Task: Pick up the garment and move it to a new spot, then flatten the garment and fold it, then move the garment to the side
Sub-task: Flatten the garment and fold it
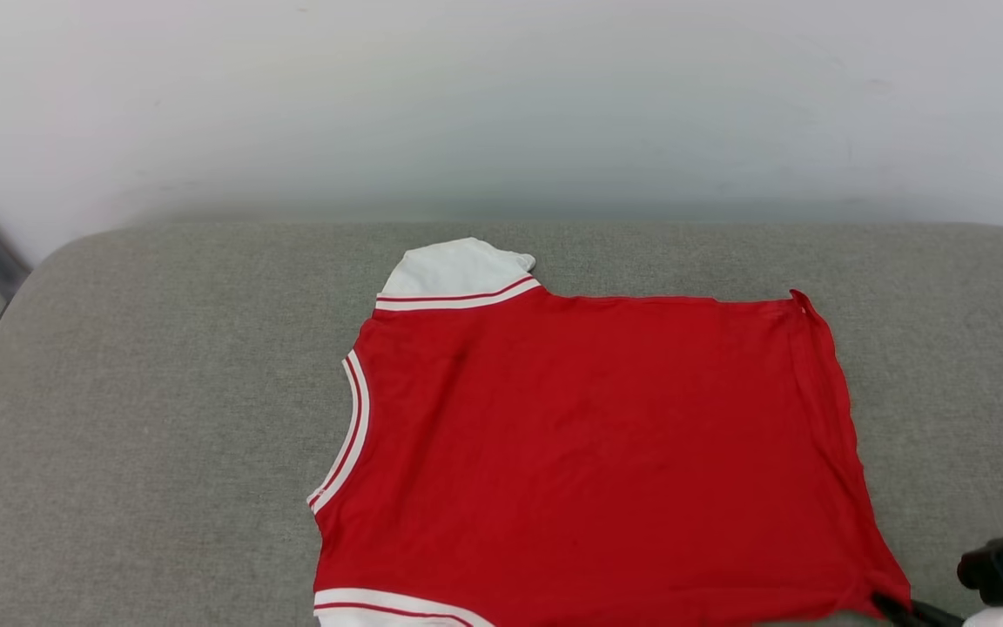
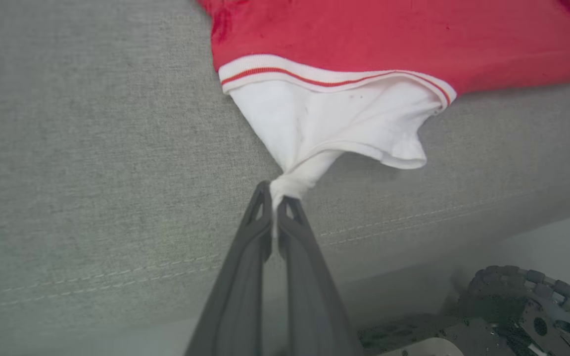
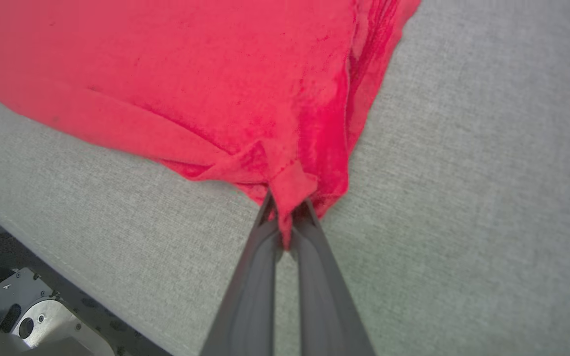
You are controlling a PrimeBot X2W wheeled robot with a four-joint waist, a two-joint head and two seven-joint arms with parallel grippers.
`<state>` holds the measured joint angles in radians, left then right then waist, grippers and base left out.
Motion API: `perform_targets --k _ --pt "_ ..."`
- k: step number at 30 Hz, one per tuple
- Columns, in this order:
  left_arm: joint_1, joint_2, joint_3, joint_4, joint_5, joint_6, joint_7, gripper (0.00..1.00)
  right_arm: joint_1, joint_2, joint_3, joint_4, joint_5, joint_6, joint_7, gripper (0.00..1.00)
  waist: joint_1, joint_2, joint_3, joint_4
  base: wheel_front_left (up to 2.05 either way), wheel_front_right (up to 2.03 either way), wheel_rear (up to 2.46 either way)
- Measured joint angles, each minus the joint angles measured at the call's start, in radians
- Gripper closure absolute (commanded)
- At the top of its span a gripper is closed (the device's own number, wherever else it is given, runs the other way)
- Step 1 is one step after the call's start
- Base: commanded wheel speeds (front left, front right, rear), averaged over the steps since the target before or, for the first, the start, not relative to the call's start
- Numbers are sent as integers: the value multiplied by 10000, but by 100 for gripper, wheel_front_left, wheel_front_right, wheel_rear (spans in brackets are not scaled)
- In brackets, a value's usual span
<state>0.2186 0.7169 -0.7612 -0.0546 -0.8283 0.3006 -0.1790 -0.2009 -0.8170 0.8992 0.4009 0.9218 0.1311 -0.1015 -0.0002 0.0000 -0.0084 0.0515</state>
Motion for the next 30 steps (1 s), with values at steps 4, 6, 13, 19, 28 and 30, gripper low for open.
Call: perform_targets --k 4,6,13,19,28,30 --pt "-782 65 169 -81 422 -10 -69 100 -3 190 -782 -311 -334 0 265 100 2 0 197 -20 0 0 0" --pt "-1307 104 199 -84 690 -102 -84 100 -56 259 -1166 -472 -506 0 422 100 2 0 324 -52 0 0 0" --pt "-3257 213 280 303 1390 -644 240 100 -502 527 -2439 -1003 -1091 0 849 100 3 0 927 -257 0 0 0" --pt "-4976 194 493 1179 1691 -1329 359 100 -838 899 -3139 -1396 -1559 0 1185 100 3 1 1638 -474 0 0 0" --pt "-6946 33 548 2520 2086 -2067 570 100 -2055 1352 -3450 -1419 -1964 0 1799 100 4 1 2755 -817 0 0 0" --pt "-7181 -75 493 2832 2104 -2236 604 100 -2332 1465 -3413 -1283 -2048 0 1902 100 5 0 2994 -869 0 0 0"
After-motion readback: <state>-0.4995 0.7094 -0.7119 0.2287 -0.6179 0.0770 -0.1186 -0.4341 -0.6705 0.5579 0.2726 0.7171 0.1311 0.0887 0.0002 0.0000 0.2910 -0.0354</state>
